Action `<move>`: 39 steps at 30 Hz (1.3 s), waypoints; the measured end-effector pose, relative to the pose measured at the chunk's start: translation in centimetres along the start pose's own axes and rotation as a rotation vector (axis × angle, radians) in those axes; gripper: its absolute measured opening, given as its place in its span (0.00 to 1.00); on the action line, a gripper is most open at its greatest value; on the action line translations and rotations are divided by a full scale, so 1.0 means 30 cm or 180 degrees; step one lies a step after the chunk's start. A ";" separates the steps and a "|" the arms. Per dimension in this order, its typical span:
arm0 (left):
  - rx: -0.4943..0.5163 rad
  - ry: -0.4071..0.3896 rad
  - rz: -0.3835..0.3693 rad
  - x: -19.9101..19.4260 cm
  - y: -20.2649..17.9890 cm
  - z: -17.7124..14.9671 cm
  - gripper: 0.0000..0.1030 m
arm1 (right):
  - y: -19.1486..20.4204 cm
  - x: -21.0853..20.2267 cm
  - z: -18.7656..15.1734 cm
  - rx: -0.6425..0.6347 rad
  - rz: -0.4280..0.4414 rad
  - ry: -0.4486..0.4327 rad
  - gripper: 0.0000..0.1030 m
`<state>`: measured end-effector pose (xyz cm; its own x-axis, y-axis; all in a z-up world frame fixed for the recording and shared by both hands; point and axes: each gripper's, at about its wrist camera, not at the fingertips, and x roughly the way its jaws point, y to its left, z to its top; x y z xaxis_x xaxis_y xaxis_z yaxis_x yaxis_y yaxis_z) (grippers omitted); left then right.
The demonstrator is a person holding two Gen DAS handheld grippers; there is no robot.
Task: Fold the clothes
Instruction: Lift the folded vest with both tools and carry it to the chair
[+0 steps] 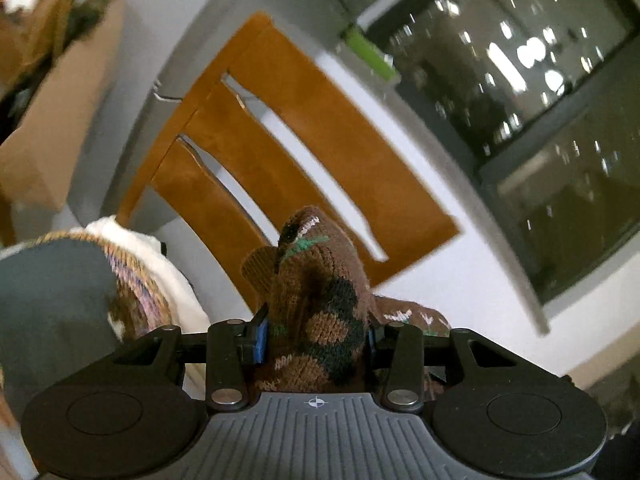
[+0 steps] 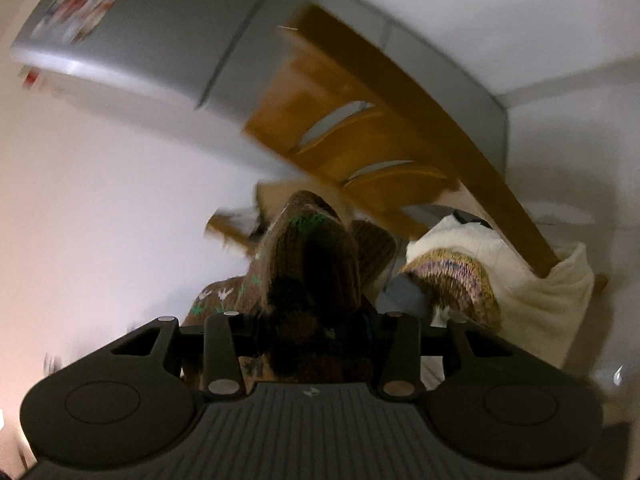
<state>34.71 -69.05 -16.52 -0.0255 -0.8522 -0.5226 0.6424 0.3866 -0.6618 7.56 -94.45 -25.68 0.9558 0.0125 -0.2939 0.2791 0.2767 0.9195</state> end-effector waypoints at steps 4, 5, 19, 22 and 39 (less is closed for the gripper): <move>0.0118 0.0290 -0.0084 0.204 0.216 0.144 0.44 | -0.134 0.226 -0.047 0.0324 -0.0097 -0.0351 0.48; 0.0120 0.0357 -0.0109 0.253 0.270 0.171 0.44 | -0.161 0.275 -0.058 0.0361 -0.0134 -0.0413 0.48; 0.0135 0.1155 -0.0381 0.860 0.770 0.285 0.44 | -0.482 0.734 -0.124 0.0874 -0.0844 -0.0927 0.48; 0.0160 0.1294 -0.0341 0.948 0.819 0.274 0.45 | -0.530 0.791 -0.136 0.0963 -0.1003 -0.0962 0.48; 0.0209 0.1271 0.0051 0.895 0.842 0.233 0.61 | -0.558 0.879 -0.120 0.1123 -0.1687 -0.0781 0.65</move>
<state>55.60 -84.63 -43.51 -0.3025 -0.6372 -0.7088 0.6922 0.3643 -0.6230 27.75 -95.28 -49.76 0.6634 -0.2682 -0.6986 0.6891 -0.1451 0.7100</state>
